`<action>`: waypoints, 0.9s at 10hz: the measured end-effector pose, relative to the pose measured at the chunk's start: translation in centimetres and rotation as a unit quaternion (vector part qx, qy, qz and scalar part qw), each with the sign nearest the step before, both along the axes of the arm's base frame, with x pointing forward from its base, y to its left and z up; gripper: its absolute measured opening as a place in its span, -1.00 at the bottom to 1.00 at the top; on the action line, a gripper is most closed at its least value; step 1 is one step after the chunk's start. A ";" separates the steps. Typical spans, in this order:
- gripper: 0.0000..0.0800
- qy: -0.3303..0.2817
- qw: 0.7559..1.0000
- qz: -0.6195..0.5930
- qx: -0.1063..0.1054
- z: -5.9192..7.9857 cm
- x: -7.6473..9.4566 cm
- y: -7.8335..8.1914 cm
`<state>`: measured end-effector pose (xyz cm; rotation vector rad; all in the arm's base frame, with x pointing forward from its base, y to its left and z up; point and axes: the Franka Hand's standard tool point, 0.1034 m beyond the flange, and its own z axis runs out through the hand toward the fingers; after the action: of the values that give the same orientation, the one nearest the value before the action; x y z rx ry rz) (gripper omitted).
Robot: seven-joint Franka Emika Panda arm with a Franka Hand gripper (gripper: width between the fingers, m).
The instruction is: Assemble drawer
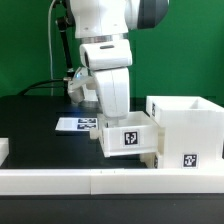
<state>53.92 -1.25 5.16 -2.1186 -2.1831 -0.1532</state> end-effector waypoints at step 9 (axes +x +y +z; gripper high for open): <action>-0.89 0.004 1.000 -0.017 0.002 -0.2 0.2 1.1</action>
Offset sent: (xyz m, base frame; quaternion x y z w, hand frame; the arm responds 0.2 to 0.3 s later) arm 0.0082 0.0068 0.0014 -0.0006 -0.0028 0.0037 1.0000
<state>54.12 -0.18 4.97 -2.1520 -2.1419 -0.1505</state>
